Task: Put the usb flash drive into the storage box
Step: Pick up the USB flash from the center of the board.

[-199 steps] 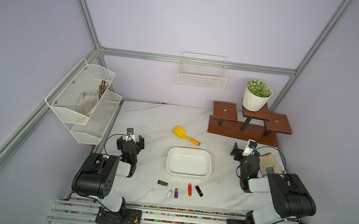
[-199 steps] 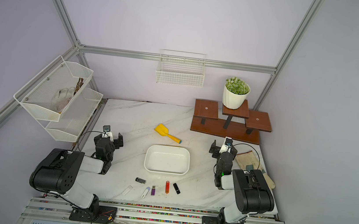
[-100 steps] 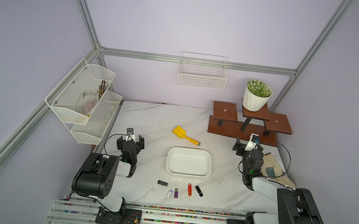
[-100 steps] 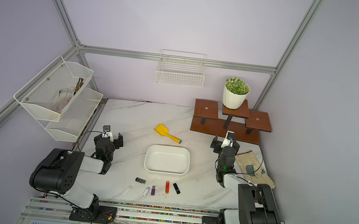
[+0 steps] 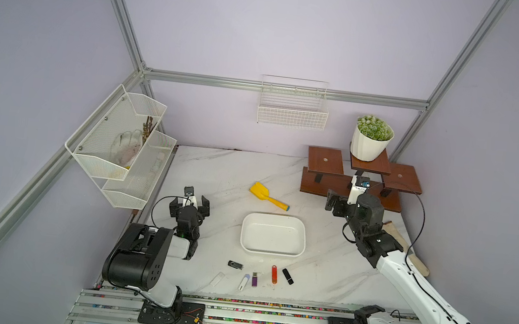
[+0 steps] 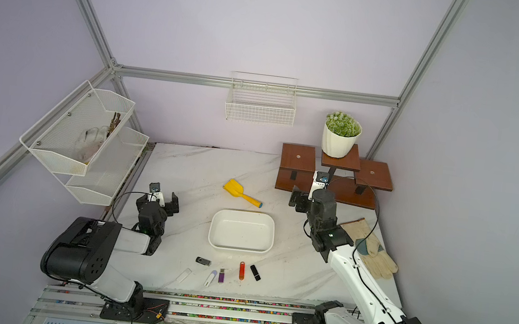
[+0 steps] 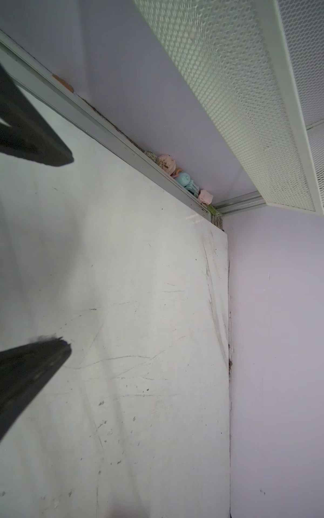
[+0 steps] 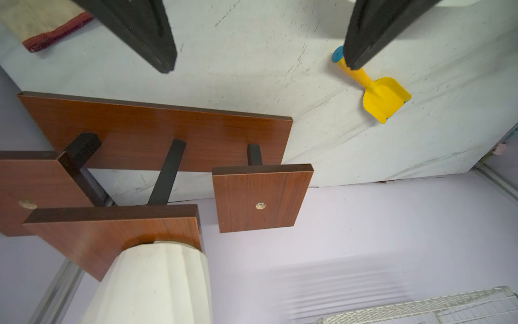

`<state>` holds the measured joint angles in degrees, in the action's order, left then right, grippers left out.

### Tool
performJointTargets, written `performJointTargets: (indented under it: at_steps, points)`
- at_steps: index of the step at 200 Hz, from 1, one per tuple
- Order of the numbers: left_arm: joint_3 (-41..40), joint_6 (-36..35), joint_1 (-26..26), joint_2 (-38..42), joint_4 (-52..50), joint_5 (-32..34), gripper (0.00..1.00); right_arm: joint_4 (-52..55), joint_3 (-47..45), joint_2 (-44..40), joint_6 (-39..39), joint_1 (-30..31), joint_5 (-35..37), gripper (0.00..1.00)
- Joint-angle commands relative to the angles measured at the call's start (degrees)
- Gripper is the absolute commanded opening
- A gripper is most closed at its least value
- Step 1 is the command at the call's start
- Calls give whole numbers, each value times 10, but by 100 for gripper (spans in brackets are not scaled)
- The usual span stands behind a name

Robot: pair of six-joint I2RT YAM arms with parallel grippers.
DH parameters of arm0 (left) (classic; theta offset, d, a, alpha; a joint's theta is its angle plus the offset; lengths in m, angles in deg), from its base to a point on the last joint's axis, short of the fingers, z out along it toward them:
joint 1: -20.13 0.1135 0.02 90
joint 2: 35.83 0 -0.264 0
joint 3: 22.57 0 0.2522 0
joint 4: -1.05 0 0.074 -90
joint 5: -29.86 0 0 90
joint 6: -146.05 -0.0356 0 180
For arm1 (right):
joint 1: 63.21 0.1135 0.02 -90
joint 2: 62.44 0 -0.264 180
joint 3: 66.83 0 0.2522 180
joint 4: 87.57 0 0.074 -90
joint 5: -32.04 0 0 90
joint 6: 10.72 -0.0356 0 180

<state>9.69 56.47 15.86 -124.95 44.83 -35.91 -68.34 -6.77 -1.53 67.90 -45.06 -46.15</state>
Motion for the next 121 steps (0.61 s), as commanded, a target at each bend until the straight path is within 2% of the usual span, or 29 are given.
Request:
performJointTargets:
  at_steps: [1, 28, 41, 70, 83, 121]
  points:
    - [-7, -41, -6, 20, 37, -34, 100, 67, -16, -25, -26, 11, -38, 99]
    - [103, -55, -48, 98, -237, -12, 100, 106, 8, -18, -20, 14, -44, 99]
    - [139, -5, -60, 111, -309, 30, 100, 129, 26, -14, -23, 19, -44, 99]
    - [211, 23, -89, 142, -456, 16, 100, 213, 80, -6, -31, 43, -41, 99]
    - [264, 47, -97, 159, -557, 17, 100, 262, 108, -2, -32, 62, -39, 99]
    - [370, 114, -101, 190, -764, -14, 100, 393, 146, -5, -75, 129, -60, 92]
